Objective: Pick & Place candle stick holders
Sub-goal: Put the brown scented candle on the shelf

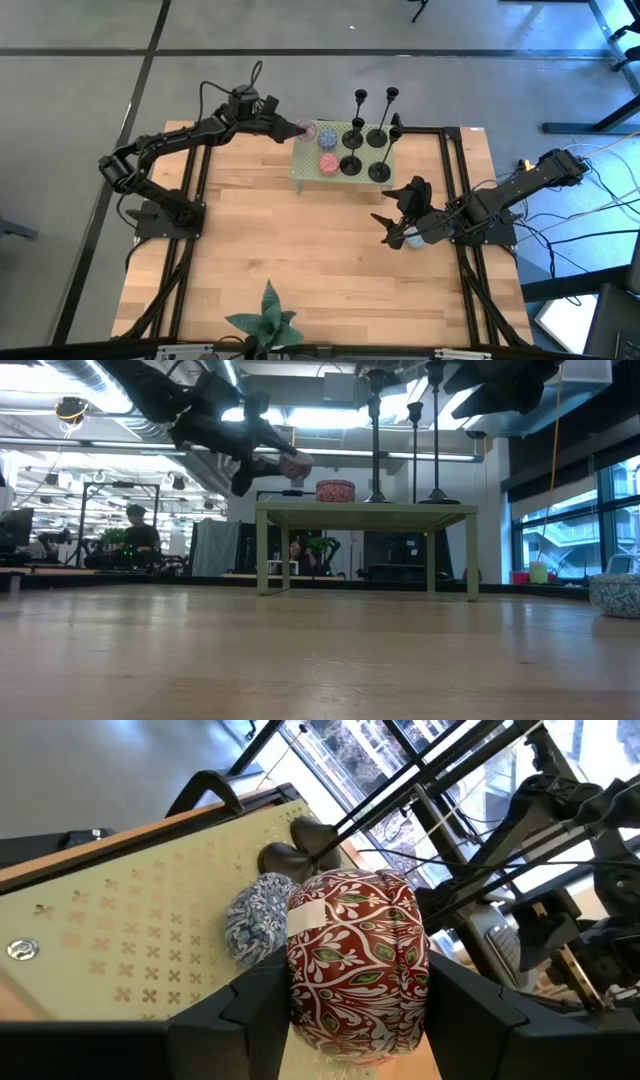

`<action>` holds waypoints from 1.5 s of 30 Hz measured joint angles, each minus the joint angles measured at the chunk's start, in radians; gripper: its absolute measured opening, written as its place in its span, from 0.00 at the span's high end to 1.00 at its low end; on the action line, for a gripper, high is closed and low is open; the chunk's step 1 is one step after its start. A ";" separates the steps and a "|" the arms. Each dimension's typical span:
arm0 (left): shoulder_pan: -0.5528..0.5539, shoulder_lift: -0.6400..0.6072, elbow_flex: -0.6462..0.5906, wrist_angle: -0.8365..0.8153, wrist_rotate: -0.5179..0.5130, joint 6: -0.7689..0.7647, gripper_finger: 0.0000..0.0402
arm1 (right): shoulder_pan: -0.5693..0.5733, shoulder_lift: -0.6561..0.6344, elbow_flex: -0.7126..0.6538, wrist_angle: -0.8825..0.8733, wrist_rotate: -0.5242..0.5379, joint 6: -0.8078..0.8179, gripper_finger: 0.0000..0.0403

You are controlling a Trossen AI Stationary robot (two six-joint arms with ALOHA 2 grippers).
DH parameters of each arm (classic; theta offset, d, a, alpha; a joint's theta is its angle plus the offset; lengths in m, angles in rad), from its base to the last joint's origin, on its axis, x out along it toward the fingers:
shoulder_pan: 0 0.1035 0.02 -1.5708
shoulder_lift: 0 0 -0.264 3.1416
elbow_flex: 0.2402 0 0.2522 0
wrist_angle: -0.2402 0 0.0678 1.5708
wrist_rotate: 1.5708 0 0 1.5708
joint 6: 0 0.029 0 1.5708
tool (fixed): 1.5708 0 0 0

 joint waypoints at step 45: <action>0.086 -0.153 0.029 -0.375 -0.068 0.275 0.54 | 0.000 0.000 0.000 0.000 -0.050 0.003 0.19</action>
